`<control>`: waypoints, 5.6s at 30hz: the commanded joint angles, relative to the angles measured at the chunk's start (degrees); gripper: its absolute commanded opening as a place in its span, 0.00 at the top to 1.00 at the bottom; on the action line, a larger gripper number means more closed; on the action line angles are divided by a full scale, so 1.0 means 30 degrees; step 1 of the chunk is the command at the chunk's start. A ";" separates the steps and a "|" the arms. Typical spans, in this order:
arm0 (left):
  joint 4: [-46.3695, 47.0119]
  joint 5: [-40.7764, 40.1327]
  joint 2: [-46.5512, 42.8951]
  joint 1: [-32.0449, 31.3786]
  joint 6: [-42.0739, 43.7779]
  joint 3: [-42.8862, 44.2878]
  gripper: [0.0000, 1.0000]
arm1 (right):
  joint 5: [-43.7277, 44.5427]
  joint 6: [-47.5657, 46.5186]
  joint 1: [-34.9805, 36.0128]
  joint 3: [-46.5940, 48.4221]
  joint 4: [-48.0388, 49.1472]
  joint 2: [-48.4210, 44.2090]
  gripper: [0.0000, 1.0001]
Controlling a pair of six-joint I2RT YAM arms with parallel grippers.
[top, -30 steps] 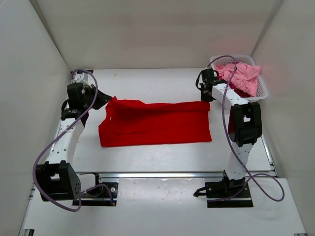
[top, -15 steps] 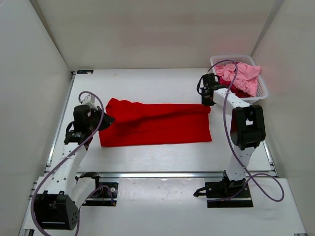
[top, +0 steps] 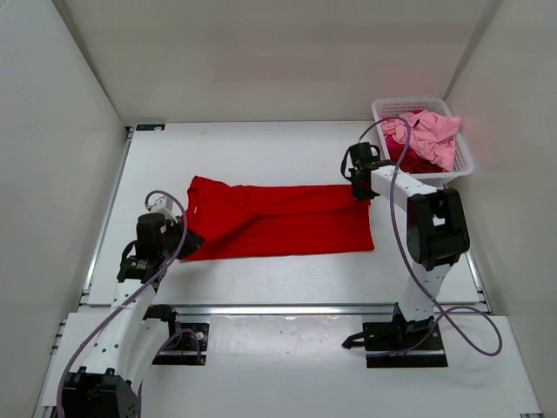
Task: Fold and stack the t-shirts
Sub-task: Fold the 1/3-folded T-shirt at the center of the board.
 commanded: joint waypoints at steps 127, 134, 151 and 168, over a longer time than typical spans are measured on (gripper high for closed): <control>0.1851 -0.1561 1.8957 0.2083 0.0278 1.2924 1.00 | -0.2483 0.0180 -0.1205 -0.0934 0.0841 -0.1365 1.00; 0.1411 -0.1474 2.0248 0.2523 0.0366 1.4361 1.00 | -0.1250 0.0619 -0.0471 -0.1837 -0.0421 -0.3208 1.00; -0.0287 -0.1739 2.2124 0.3110 0.0658 1.6940 0.82 | -0.1424 0.2349 -0.0616 -0.5741 0.0051 -0.5586 0.89; 0.1705 -0.0360 1.4010 0.1675 0.0219 0.8420 0.64 | -0.3504 0.2787 0.0673 -0.5326 0.1597 -0.4478 0.84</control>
